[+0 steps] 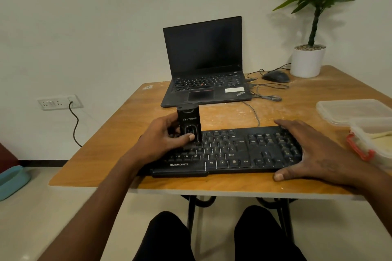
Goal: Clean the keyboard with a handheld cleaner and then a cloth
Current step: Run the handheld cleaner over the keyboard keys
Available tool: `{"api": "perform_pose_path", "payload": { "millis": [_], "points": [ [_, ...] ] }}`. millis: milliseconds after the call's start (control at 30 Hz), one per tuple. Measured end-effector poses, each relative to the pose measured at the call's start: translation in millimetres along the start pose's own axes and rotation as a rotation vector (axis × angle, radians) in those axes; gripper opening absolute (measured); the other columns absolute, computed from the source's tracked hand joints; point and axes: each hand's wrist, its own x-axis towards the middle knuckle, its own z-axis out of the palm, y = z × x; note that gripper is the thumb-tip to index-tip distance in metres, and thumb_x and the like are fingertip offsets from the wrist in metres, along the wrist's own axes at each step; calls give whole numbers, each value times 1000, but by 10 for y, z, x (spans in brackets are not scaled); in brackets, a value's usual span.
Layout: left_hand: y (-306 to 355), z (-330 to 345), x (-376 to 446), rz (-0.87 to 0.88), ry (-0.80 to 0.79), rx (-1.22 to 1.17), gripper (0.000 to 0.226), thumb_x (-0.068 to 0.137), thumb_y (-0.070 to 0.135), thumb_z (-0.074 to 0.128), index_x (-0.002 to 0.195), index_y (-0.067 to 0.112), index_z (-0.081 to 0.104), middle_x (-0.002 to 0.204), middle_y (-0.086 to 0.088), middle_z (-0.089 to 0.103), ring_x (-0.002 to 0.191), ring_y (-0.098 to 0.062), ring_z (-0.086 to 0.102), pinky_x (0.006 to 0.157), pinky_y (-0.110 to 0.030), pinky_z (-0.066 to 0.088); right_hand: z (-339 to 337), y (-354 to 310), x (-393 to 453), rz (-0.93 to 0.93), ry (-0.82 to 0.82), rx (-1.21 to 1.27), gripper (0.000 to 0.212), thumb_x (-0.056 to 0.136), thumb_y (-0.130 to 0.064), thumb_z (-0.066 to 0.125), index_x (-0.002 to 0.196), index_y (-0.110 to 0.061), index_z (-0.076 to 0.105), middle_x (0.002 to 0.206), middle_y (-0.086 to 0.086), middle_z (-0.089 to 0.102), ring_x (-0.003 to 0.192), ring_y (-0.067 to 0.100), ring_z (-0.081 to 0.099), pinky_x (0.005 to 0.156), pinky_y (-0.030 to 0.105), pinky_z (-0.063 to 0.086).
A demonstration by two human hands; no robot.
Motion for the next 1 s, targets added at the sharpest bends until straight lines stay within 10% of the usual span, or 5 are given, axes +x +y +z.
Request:
{"api": "perform_pose_path", "payload": {
  "millis": [267,467,1000],
  "points": [
    [127,101,-451,55,-60,-2,60,82,40,84,135,28,60,124,13,74,115,-10,70,91,-21,58,-7,0,-10,-12,1,-12,136,40,-92,73,152,-46,12,147,-17,31,127,4,35,109,36,39],
    [109,155,-67,49,16,66,45,92,15,79,127,34,58,114,10,74,109,-2,69,85,-16,56,1,-5,-6,-8,9,-30,138,38,-94,70,153,-46,11,151,-16,28,131,6,33,112,40,38],
    [172,223,-196,29,-62,-15,53,85,31,81,134,28,60,116,7,75,108,-16,72,89,-28,61,20,61,0,-43,25,-30,133,43,-93,71,152,-47,10,151,-17,29,132,3,32,112,39,37]
  ]
}}
